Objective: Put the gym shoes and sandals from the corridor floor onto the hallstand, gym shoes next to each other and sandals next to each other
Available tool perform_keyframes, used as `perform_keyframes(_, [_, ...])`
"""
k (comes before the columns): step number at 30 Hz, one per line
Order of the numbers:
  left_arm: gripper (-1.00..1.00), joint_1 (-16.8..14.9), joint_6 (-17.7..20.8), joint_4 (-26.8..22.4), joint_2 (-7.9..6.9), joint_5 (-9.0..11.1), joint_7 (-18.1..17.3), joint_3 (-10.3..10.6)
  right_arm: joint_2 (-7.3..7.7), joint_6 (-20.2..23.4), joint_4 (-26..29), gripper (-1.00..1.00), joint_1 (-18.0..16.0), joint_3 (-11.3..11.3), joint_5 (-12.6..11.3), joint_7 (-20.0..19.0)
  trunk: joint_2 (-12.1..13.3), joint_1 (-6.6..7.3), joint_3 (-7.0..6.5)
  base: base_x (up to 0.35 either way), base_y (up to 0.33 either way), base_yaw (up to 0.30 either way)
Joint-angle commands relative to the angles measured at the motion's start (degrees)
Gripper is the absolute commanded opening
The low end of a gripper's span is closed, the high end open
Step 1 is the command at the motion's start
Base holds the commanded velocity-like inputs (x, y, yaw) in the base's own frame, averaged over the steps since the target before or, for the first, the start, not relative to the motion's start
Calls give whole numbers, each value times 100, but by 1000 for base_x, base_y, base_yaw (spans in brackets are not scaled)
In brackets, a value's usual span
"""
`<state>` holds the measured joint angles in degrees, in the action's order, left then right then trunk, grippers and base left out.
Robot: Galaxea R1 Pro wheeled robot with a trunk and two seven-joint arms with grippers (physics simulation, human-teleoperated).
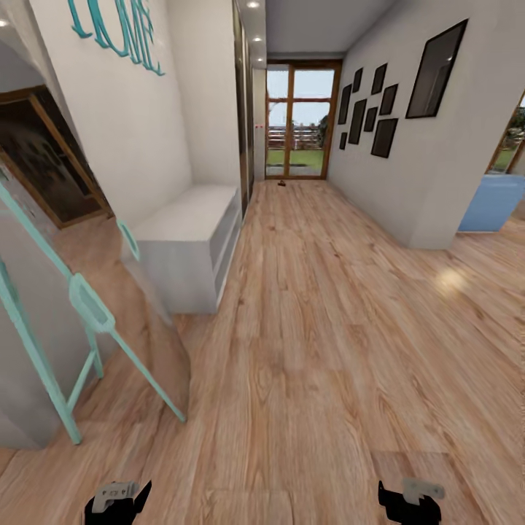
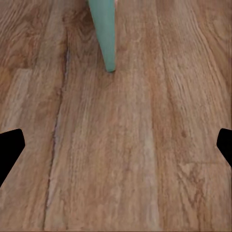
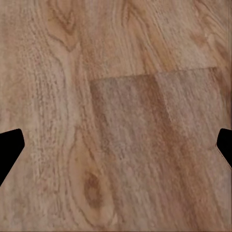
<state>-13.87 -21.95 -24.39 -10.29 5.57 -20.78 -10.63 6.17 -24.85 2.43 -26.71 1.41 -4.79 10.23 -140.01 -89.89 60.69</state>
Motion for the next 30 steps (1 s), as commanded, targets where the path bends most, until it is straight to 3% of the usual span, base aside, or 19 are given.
perform_keyframes(1, [100, -2, 7, 4, 0, 58, -58, -18, -1, -29, -6, 100, -6, 8, -48, -21, -2, -2, 5, 337, 0, -258])
perform_keyframes(30, [100, -2, 7, 4, 1, 58, -58, -18, -1, -29, -6, 100, -5, 8, -48, -21, -2, -2, 5, 337, 0, -262])
